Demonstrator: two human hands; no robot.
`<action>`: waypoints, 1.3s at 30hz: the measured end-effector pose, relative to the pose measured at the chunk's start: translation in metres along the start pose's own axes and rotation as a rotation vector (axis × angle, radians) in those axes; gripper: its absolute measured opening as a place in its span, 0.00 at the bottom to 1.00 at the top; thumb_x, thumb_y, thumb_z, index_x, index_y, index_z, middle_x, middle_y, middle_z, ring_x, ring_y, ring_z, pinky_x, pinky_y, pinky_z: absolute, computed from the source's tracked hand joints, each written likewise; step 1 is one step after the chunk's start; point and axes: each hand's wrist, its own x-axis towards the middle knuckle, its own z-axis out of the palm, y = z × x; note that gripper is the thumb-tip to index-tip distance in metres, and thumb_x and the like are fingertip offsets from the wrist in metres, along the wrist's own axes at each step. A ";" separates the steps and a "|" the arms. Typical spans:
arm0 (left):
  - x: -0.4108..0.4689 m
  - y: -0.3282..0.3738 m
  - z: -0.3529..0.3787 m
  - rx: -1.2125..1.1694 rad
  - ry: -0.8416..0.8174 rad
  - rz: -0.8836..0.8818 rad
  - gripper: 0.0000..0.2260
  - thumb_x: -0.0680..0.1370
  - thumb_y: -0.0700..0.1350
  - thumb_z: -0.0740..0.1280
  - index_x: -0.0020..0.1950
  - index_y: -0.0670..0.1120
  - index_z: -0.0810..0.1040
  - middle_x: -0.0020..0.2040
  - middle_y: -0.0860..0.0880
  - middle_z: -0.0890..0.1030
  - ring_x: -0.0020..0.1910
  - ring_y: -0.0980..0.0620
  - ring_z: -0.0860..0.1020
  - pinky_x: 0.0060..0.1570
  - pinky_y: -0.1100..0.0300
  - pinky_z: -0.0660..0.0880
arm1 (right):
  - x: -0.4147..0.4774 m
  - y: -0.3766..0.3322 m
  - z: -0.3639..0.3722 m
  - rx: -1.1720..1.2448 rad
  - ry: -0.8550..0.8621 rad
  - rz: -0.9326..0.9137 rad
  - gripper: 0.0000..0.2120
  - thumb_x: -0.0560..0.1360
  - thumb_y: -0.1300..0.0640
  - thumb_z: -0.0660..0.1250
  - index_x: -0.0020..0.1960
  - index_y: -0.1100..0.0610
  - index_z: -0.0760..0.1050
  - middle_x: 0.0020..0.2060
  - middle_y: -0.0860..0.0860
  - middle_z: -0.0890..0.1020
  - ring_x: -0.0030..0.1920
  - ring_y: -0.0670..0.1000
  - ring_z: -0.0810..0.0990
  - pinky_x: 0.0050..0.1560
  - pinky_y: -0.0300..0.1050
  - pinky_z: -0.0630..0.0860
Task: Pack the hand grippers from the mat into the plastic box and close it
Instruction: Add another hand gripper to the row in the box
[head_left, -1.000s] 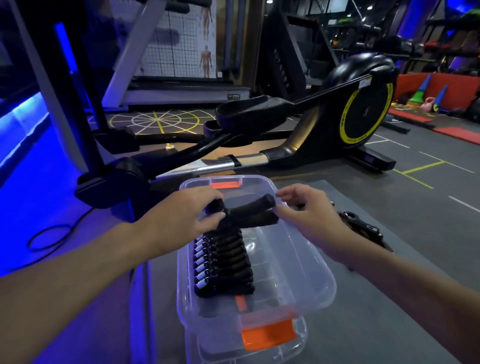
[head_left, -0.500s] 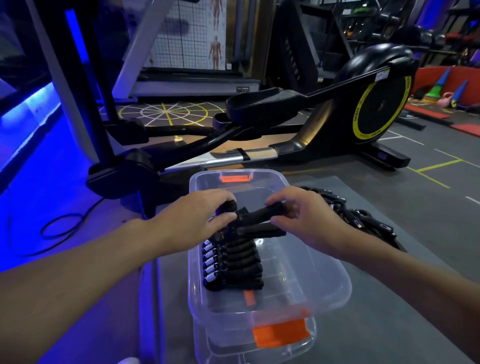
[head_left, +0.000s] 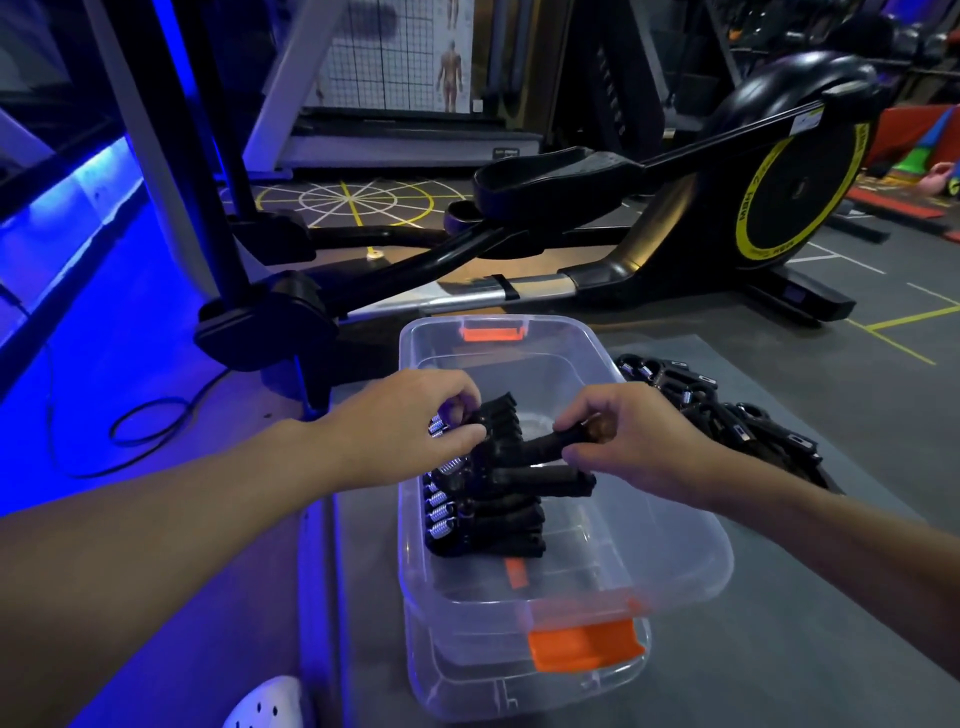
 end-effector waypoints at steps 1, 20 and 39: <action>-0.001 -0.002 0.001 0.027 -0.011 -0.020 0.13 0.74 0.61 0.61 0.52 0.55 0.75 0.44 0.57 0.79 0.45 0.55 0.78 0.49 0.50 0.76 | 0.000 0.003 0.003 -0.007 -0.014 0.012 0.11 0.69 0.65 0.75 0.40 0.50 0.80 0.28 0.48 0.80 0.28 0.45 0.74 0.29 0.34 0.70; -0.030 -0.038 0.029 0.455 -0.152 -0.057 0.33 0.77 0.65 0.42 0.72 0.48 0.67 0.78 0.42 0.59 0.78 0.44 0.55 0.75 0.54 0.50 | 0.026 0.069 0.082 -0.105 -0.230 0.072 0.12 0.66 0.66 0.75 0.39 0.50 0.78 0.34 0.45 0.79 0.33 0.48 0.79 0.35 0.44 0.77; -0.034 -0.034 0.029 0.407 -0.143 -0.074 0.34 0.75 0.63 0.39 0.73 0.50 0.65 0.80 0.44 0.54 0.79 0.47 0.49 0.75 0.57 0.45 | 0.035 0.094 0.097 -0.438 -0.313 -0.073 0.11 0.66 0.60 0.73 0.38 0.52 0.70 0.39 0.46 0.73 0.33 0.42 0.70 0.31 0.32 0.66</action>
